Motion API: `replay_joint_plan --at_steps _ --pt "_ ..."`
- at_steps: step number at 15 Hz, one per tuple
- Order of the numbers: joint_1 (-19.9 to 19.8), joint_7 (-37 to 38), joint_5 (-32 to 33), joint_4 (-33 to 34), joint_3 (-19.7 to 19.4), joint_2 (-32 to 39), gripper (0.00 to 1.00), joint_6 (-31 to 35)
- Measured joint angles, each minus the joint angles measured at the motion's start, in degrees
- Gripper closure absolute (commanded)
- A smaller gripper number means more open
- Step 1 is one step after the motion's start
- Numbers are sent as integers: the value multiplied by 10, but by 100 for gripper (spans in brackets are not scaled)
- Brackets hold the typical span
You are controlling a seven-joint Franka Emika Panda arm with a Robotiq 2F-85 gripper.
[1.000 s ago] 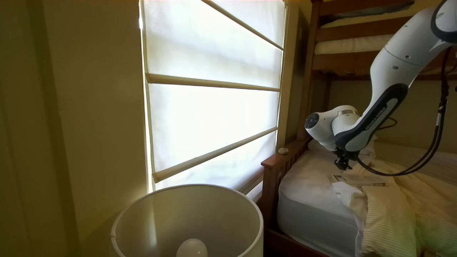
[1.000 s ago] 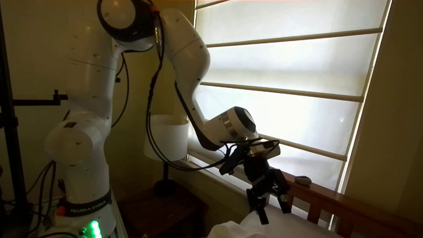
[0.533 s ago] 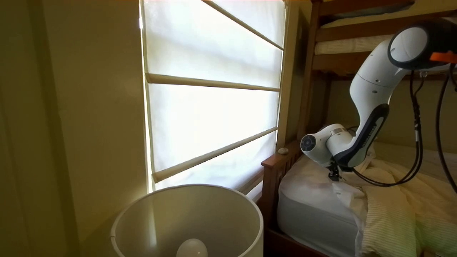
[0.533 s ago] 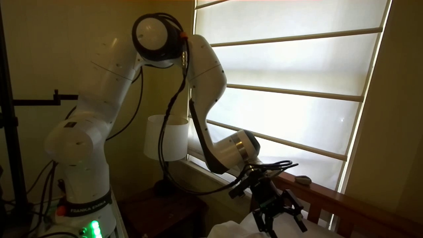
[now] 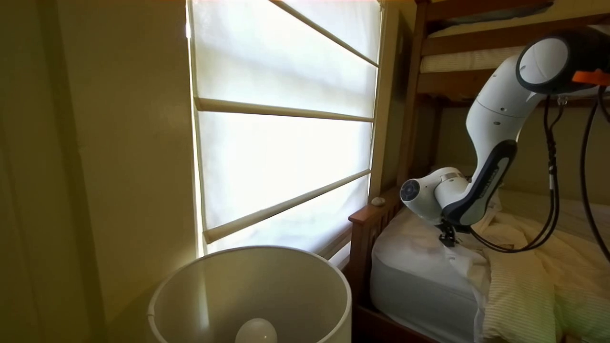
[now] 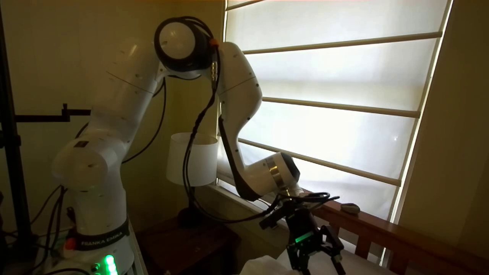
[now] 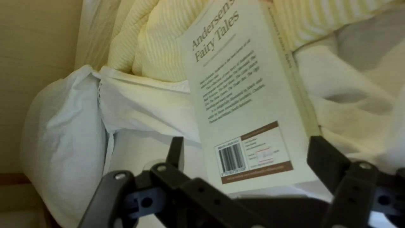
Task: Pick up the book from the bed and place it on the nightstand
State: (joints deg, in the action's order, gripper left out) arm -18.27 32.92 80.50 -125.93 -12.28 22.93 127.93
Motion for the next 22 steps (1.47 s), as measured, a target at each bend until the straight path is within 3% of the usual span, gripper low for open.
replay_joint_plan --at_steps 4,10,16,22 --pt "4 -4 -80 -31 3 -13 0 -11" --pt "4 29 -139 -29 -1 -13 0 -12" --pt "4 76 -140 -39 -37 -41 0 -32" --pt "23 101 -102 5 -35 -16 0 -45"
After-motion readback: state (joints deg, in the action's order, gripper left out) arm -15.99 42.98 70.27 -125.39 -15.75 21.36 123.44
